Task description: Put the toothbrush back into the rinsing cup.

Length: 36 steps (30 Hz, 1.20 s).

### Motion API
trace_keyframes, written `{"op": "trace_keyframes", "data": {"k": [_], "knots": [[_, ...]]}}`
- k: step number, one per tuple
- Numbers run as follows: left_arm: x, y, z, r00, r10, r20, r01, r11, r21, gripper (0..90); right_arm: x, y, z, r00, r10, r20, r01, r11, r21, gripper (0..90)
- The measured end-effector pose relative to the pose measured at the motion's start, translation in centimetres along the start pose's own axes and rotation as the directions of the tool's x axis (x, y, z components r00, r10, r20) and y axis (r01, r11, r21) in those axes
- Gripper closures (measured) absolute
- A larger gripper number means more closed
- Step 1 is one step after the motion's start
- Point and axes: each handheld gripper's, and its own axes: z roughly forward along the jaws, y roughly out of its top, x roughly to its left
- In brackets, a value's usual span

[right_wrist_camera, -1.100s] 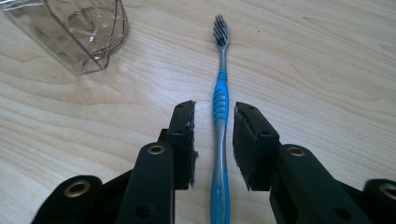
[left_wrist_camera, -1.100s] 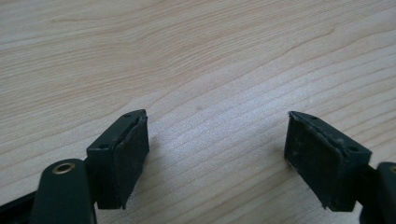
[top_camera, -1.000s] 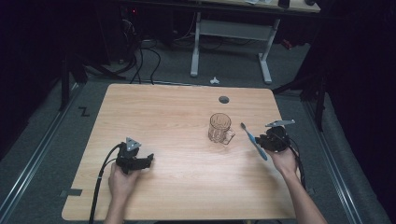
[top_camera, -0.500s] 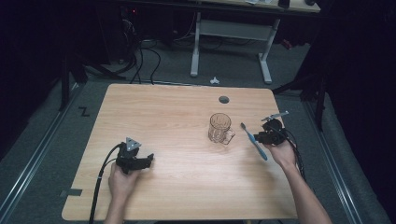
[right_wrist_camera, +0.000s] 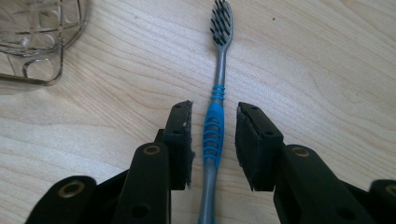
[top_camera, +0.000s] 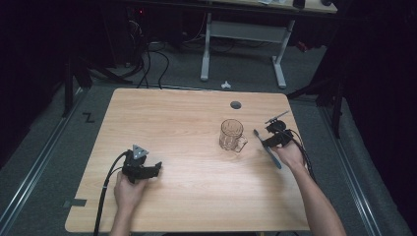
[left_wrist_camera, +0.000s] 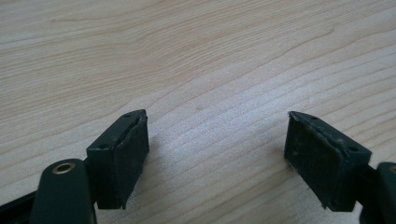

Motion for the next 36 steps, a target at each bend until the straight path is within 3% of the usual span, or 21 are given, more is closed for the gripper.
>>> {"op": "trace_keyframes", "data": {"k": [5,11,23,36], "knots": [[0.0,0.0,0.0,1.0,0.0,0.0,0.0,1.0,-0.001,22.5,-0.2,0.3,0.3,1.0,0.008,0.0,-0.008,1.0,0.021,66.6],[0.0,0.0,0.0,1.0,-0.001,0.0,0.001,1.0,-0.001,22.4,0.1,1.1,0.8,0.9996,-0.027,0.013,0.026,0.998,0.061,66.6],[0.0,0.0,0.0,1.0,0.0,0.0,0.0,1.0,0.0,22.4,-0.2,1.6,2.2,1.0,0.003,-0.004,-0.003,0.99,0.139,71.1],[0.0,0.0,0.0,1.0,-0.001,0.0,0.001,1.0,-0.001,22.4,-0.6,1.6,2.3,0.9991,0.027,-0.032,-0.022,0.99,0.141,78.3]]}}
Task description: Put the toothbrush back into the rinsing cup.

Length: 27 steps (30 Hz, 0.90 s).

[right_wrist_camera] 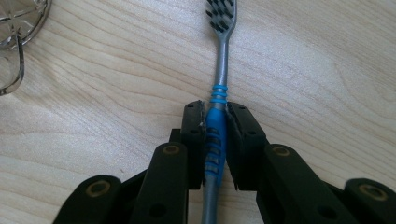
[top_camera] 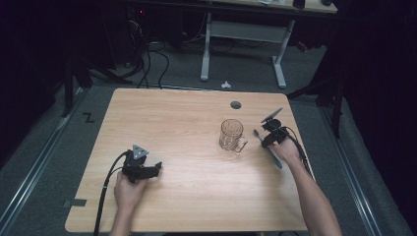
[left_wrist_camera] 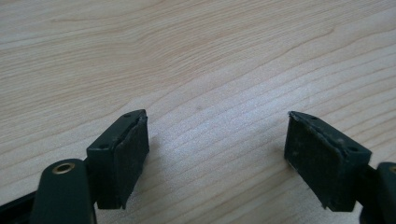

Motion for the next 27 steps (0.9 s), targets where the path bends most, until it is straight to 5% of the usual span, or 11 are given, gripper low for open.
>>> {"op": "trace_keyframes", "data": {"k": [10,27], "knots": [[0.0,0.0,0.0,1.0,0.002,0.0,-0.002,1.0,0.001,22.4,-0.2,-0.2,-0.1,0.9997,0.012,-0.02,-0.012,1.0,-0.007,79.1],[0.0,0.0,0.0,1.0,0.002,0.0,-0.002,1.0,0.002,22.4,0.2,-0.7,-2.3,0.9987,-0.007,-0.051,0.001,0.994,-0.106,79.3]]}}
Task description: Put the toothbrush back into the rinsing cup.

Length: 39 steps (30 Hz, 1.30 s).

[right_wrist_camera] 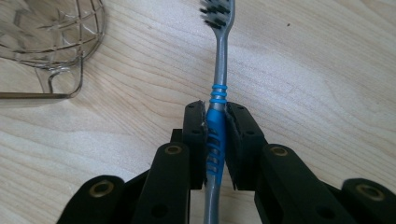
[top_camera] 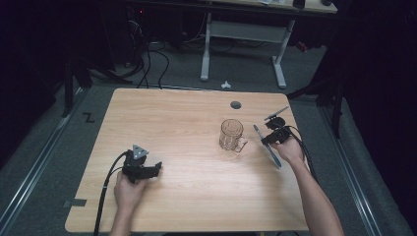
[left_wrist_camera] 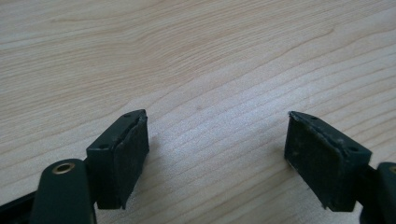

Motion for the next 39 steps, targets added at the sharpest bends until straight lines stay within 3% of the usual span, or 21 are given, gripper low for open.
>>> {"op": "trace_keyframes", "data": {"k": [15,29,39], "knots": [[0.0,0.0,0.0,1.0,0.0,0.0,0.0,1.0,0.0,22.4,0.6,-0.5,-2.2,0.9993,-0.028,-0.025,0.025,0.995,-0.097,79.4],[0.0,0.0,0.0,1.0,-0.002,0.0,0.002,1.0,-0.002,22.4,1.7,-0.8,-3.9,0.9966,-0.063,-0.053,0.054,0.986,-0.156,79.5],[0.0,0.0,0.0,1.0,-0.001,0.0,0.001,1.0,-0.001,22.4,1.8,-1.5,-4.8,0.9912,-0.052,-0.122,0.026,0.979,-0.204,79.5]]}}
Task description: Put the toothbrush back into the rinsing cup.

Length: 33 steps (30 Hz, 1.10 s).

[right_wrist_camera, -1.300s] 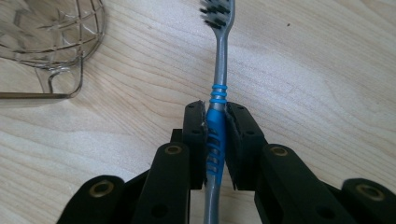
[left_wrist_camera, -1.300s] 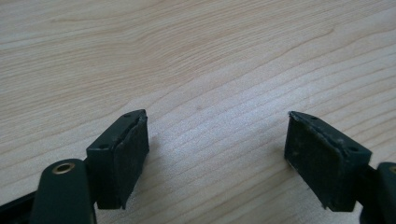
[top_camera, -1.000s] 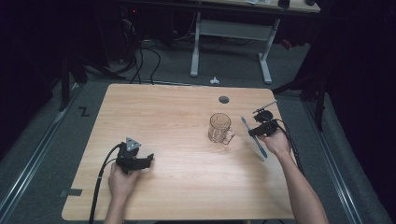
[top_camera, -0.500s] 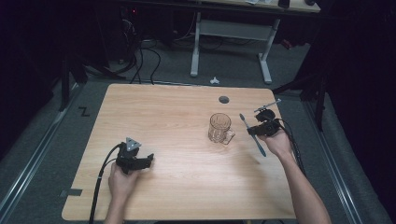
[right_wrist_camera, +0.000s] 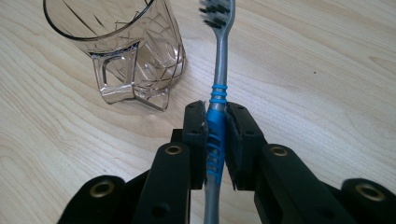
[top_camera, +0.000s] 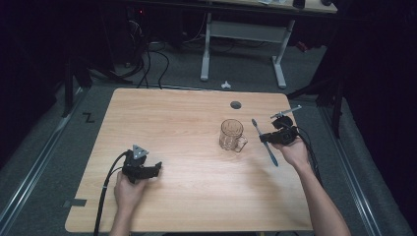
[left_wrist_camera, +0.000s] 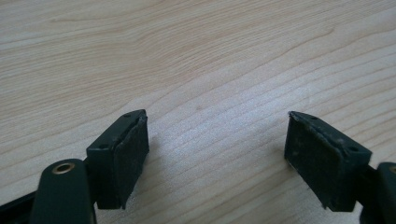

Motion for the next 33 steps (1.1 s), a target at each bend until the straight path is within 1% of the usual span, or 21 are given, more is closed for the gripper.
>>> {"op": "trace_keyframes", "data": {"k": [3,6,12,21,24,33], "knots": [[0.0,0.0,0.0,1.0,0.0,0.0,0.0,1.0,0.0,22.4,-0.1,-0.3,-0.3,1.0,0.003,-0.007,-0.003,1.0,-0.018,79.5],[0.0,0.0,0.0,1.0,0.0,0.0,0.0,1.0,0.0,22.4,-0.2,-0.6,-0.7,0.9998,0.016,-0.014,-0.016,0.999,-0.032,79.5],[0.0,0.0,0.0,1.0,0.0,0.0,0.0,1.0,0.0,22.4,-0.2,-1.2,-1.2,0.9994,0.021,-0.027,-0.023,0.998,-0.062,79.5],[0.0,0.0,0.0,1.0,0.0,0.0,0.0,1.0,0.0,22.4,0.6,-1.8,-2.0,0.9982,0.001,-0.06,-0.009,0.992,-0.123,79.5],[0.0,0.0,0.0,1.0,0.0,0.0,0.0,1.0,0.0,22.4,0.9,-1.9,-2.3,0.9977,-0.016,-0.066,0.006,0.99,-0.138,79.5],[0.0,0.0,0.0,1.0,0.002,0.0,-0.002,1.0,0.001,22.4,2.0,-1.9,-2.6,0.9945,-0.038,-0.098,0.018,0.981,-0.194,79.5]]}}
